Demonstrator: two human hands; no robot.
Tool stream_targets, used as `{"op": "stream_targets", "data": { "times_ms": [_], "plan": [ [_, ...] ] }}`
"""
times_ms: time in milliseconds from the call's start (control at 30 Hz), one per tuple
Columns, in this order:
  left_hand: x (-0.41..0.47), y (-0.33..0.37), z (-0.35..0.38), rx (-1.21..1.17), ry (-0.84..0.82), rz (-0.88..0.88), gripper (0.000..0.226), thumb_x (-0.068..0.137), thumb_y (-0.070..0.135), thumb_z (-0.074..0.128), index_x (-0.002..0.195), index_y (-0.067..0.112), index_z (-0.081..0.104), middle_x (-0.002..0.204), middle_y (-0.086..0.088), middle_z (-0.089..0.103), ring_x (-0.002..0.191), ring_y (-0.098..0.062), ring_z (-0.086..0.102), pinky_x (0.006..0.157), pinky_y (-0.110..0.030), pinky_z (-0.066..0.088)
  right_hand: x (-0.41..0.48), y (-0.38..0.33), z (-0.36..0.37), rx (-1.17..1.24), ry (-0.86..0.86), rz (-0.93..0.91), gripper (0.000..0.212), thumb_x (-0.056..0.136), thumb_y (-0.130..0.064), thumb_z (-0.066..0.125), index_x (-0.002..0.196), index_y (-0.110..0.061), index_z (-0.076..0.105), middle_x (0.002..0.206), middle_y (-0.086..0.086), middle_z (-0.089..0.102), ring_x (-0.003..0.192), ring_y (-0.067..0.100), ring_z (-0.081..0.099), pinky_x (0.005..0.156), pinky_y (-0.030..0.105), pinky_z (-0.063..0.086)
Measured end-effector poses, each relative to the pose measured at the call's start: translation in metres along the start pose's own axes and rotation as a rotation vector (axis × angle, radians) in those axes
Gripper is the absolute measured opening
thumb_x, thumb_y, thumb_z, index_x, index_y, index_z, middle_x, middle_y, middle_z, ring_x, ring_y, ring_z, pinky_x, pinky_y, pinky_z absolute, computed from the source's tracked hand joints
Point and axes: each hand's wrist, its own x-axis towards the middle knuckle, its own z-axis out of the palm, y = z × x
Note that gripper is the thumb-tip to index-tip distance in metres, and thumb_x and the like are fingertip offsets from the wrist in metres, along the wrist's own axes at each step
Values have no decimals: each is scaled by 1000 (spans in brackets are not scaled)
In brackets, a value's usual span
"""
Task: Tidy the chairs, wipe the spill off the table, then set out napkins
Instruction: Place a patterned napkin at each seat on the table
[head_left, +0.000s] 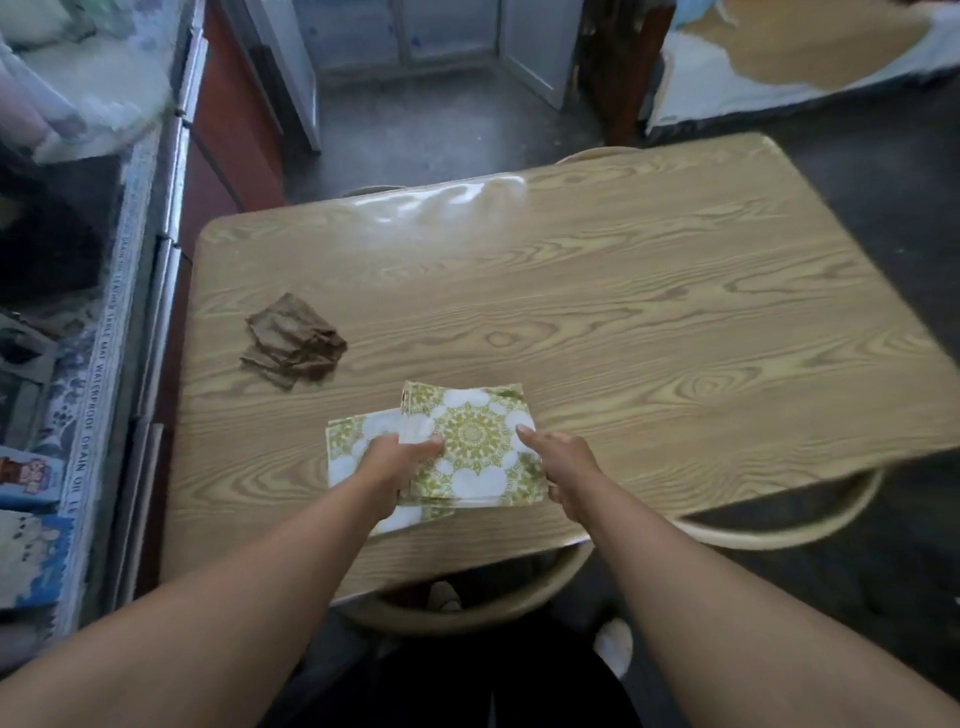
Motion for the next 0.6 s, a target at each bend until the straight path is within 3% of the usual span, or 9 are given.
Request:
{"op": "stream_targets", "data": {
  "times_ms": [67,100,200,300,367,433,500,600],
  "plan": [
    [-8,1,18,38,-32,8,42,85,22,72,116,-3,57,92,-4,62,78,-17,57,61,-24,39,-4,1,-18,-50,21,-42,31,84,-27,74,104,-6,64,96,3,67,78,13,60,66,24,45],
    [-11,0,29,51,-42,7,42,83,21,74,114,-4,60,88,-4,63,73,-17,56,58,-25,39,-5,3,-31,-58,29,-49,26,84,-24,74,101,-6,64,91,3,66,72,11,58,58,22,42],
    [-18,0,63,21,-53,6,49,81,26,75,120,0,60,99,-6,64,83,-20,57,67,-28,42,-5,6,-66,-73,60,-67,21,81,-13,76,96,-5,64,86,4,67,67,10,59,52,20,43],
    [-32,5,107,-34,-77,-17,54,92,35,61,133,3,50,121,-10,57,108,-28,51,82,-31,34,-2,12,-108,-118,119,-77,17,80,-10,75,93,-4,66,84,6,69,65,13,60,57,23,48],
    [-45,9,132,-75,-91,-12,48,99,29,51,139,2,44,139,-14,49,125,-31,47,83,-29,32,-2,15,-132,-124,127,-79,11,81,-10,74,90,-7,68,83,6,69,63,13,59,56,23,47],
    [-55,9,162,-104,-111,-19,43,101,22,46,137,0,45,133,-15,55,110,-29,59,78,-24,41,-2,18,-163,-119,126,-81,5,82,-10,72,85,-11,68,82,4,70,63,13,59,54,22,46],
    [-58,6,186,-116,-118,-15,38,100,20,48,131,-1,51,108,-11,67,82,-22,65,63,-26,51,-1,20,-190,-93,126,-64,5,83,-9,72,85,-11,69,84,5,71,65,16,63,55,24,49],
    [-62,1,213,-142,-119,-31,32,97,16,53,125,-1,56,97,-13,69,84,-29,68,68,-38,55,2,19,-223,-14,139,-25,10,80,-4,74,82,-10,67,94,14,73,86,31,71,78,45,60]
  ]
}}
